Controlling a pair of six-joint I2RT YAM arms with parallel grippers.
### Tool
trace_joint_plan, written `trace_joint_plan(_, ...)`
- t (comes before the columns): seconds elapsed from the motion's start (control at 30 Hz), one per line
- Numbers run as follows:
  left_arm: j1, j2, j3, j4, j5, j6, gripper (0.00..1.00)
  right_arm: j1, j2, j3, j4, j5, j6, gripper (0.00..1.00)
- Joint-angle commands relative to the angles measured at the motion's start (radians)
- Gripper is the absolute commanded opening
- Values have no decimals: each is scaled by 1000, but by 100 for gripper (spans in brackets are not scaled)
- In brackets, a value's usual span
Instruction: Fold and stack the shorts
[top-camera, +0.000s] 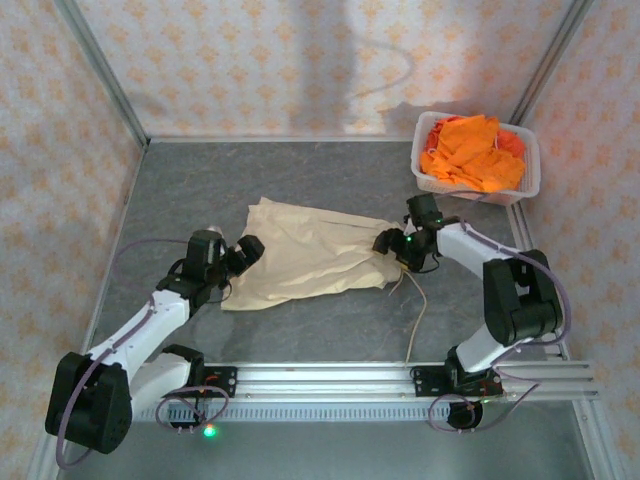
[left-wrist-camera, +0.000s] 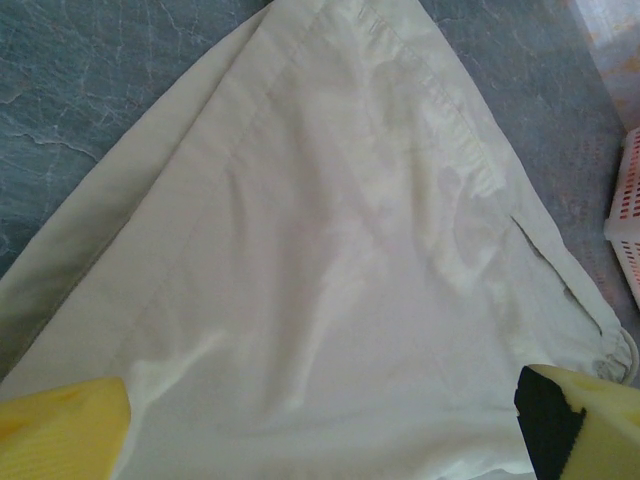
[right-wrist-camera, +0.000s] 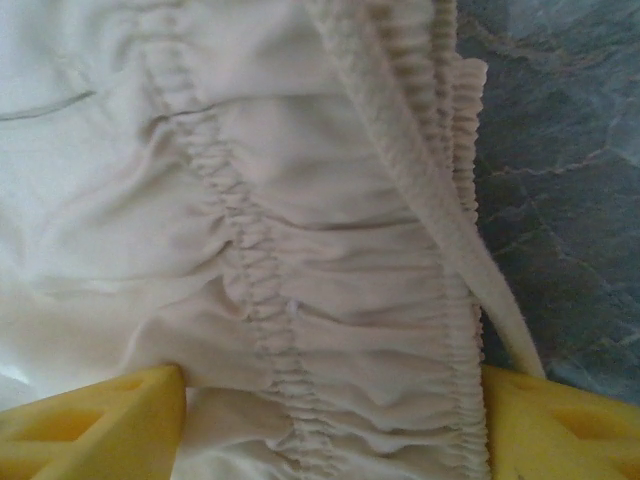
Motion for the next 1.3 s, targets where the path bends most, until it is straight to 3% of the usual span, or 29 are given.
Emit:
trace_joint_plan(0.0, -11, 12, -1, 13, 2, 29, 100, -1, 36, -26, 64, -38, 30, 70)
trace_joint_plan(0.17, -11, 27, 14, 0, 5, 40, 100, -1, 96, -36, 88, -60, 25, 56)
trace_joint_plan(0.3, -11, 25, 3, 18, -1, 25, 100, 1, 139, -30, 97, -51, 17, 36)
trace_joint_plan(0.43, -11, 27, 4, 16, -1, 25, 100, 1, 162, -8, 70, 2, -14, 17)
trace_joint_plan(0.63, -11, 16, 9, 2, -8, 28, 100, 1, 128, 55, -54, 131, -101, 2)
trace_joint_plan(1.0, -11, 1, 24, -24, -21, 41, 100, 16, -40, 266, -436, 516, -330, 0)
trace_joint_plan(1.27, -11, -14, 23, -37, -24, 41, 100, 75, -29, 472, -660, 853, -469, 0)
